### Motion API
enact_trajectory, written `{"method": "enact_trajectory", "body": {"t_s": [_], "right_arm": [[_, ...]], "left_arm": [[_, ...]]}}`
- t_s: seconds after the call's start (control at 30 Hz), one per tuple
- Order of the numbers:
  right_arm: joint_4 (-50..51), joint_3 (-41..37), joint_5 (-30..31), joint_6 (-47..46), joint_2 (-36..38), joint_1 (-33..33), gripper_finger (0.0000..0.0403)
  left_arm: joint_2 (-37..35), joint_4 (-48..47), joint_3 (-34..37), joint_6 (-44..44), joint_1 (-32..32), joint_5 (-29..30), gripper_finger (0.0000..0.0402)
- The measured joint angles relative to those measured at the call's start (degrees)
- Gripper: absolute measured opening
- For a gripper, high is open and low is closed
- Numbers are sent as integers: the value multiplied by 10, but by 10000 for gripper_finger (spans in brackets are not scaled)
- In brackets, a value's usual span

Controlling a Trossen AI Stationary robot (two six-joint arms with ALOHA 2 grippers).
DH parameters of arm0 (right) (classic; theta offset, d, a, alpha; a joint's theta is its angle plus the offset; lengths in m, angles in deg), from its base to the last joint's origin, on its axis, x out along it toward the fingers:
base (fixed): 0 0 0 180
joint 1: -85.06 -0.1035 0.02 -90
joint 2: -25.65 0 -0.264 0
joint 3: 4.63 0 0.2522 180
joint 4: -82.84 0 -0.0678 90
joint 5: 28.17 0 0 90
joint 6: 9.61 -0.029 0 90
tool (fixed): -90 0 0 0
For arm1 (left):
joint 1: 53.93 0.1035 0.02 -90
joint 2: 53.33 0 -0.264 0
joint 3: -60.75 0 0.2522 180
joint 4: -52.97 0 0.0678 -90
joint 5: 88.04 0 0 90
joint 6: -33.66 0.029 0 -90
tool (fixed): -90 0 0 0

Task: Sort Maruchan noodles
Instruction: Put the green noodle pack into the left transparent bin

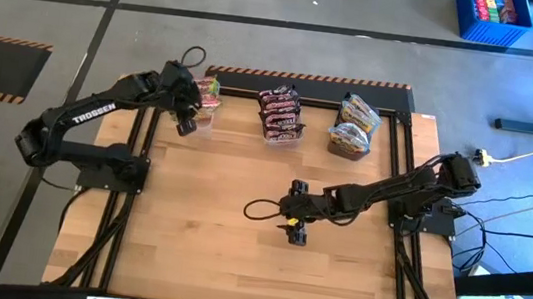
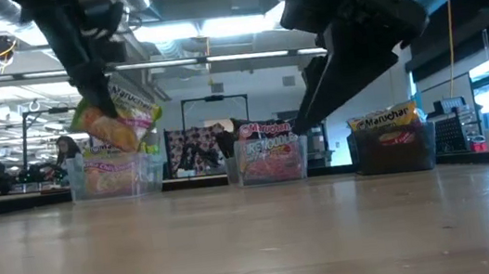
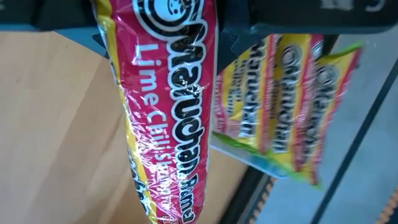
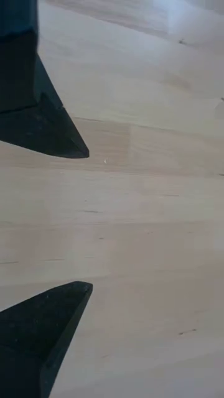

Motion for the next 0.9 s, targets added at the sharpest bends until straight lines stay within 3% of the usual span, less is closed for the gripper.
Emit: {"method": "enact_trajectory", "body": {"t_s": [0.17,0.63,0.9], "right_arm": [[-6,-6,-4,2,0,0,323],[-7,-6,-15,2,0,0,323],[-10,-6,-19,0,0,0,323]], "left_arm": [[20,56,38,33,13,-10,117],[65,194,108,6,53,-71,118],[77,200,130,-40,54,-45,126]]}}
